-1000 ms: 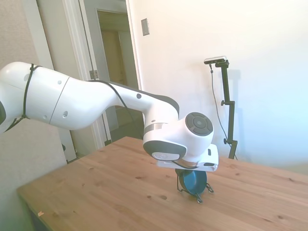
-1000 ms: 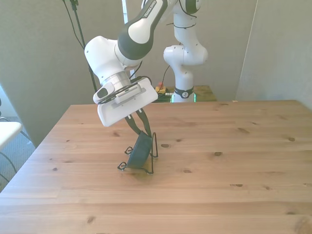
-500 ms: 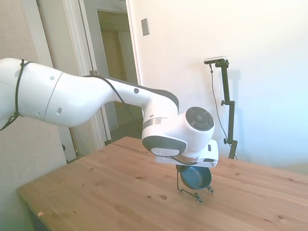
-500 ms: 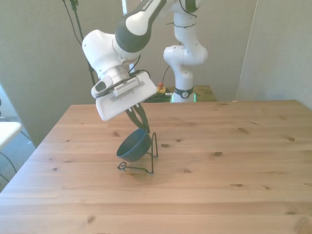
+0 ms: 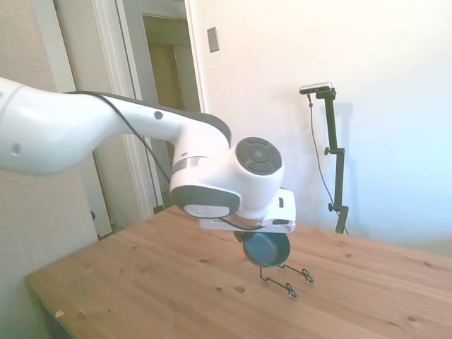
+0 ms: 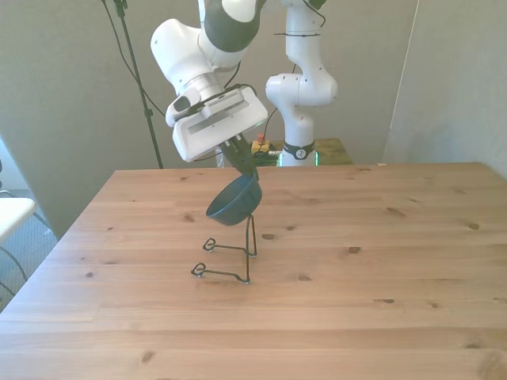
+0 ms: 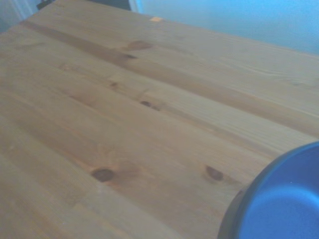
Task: Unload the bowl
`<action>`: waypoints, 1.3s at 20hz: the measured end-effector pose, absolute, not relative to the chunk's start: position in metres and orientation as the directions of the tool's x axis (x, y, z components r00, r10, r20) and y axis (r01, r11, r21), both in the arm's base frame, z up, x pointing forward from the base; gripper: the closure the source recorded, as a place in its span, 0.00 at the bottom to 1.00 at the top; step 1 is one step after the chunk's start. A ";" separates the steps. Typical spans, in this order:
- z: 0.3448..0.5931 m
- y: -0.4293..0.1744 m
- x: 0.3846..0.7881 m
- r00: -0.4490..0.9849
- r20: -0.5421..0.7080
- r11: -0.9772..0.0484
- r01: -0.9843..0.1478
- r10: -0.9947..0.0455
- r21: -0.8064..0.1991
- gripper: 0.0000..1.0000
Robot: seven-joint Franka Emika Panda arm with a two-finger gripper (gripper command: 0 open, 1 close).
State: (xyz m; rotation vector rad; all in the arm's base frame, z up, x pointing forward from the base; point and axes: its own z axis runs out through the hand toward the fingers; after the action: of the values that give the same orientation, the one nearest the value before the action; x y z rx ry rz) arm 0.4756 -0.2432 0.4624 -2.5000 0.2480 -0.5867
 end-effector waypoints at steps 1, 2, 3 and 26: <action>0.464 -0.233 0.465 0.891 0.359 -0.834 -0.039 -0.278 -0.550 1.00; 0.465 -0.224 0.456 0.894 0.364 -0.842 -0.029 -0.263 -0.538 1.00; 0.462 -0.213 0.448 0.898 0.365 -0.852 -0.019 -0.244 -0.523 1.00; 0.366 -0.120 0.464 0.959 0.124 -0.938 -0.215 -0.256 -0.274 0.00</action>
State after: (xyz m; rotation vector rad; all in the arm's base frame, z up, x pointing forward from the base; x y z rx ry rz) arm 0.4635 -0.1197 0.3657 -2.8510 0.3485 -0.2301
